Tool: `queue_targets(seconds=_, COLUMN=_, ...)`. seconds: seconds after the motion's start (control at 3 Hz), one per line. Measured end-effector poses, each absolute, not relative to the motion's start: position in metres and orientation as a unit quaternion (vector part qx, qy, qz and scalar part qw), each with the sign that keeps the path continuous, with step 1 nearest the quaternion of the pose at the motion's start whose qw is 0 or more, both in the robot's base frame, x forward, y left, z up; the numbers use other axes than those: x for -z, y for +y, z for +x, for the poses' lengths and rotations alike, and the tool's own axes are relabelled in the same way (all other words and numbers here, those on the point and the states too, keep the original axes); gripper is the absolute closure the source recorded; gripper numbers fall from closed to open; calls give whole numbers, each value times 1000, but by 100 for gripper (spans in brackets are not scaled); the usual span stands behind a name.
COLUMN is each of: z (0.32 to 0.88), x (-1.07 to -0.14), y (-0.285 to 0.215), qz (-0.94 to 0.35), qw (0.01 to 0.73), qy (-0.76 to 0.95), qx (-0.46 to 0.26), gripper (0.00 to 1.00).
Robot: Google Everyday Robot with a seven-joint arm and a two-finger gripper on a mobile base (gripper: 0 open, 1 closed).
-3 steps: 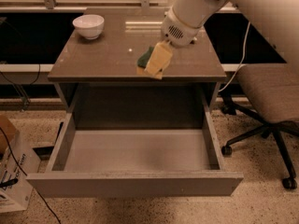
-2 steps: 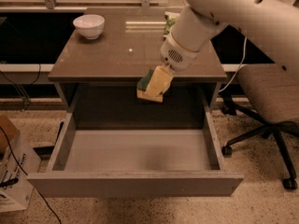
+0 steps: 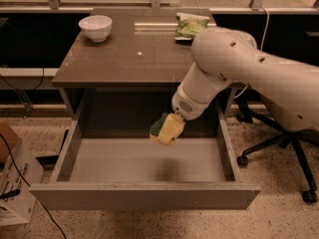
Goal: Place sponge into top drawer
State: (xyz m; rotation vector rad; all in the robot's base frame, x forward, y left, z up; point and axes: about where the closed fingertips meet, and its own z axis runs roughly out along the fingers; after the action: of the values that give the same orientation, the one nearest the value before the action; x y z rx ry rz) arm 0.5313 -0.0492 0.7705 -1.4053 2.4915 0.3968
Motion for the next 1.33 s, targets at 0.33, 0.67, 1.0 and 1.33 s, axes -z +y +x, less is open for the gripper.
queue_targets(seconds=0.33, z=544, x=-738, y=-47, qz=-474, qw=145, qy=858, qx=-134, gripper=100)
queue_targets(seconds=0.67, z=566, x=-712, y=-35, qz=-468, qw=169, qy=857, qx=-134, gripper=100)
queue_targets(seconds=1.0, z=583, x=-686, y=-22, qz=-458, qw=186, qy=858, qx=-141, gripper=100)
queue_targets(seconds=1.33, z=591, x=-664, y=-7, qz=-458, qw=187, qy=856, qx=-153, gripper=81)
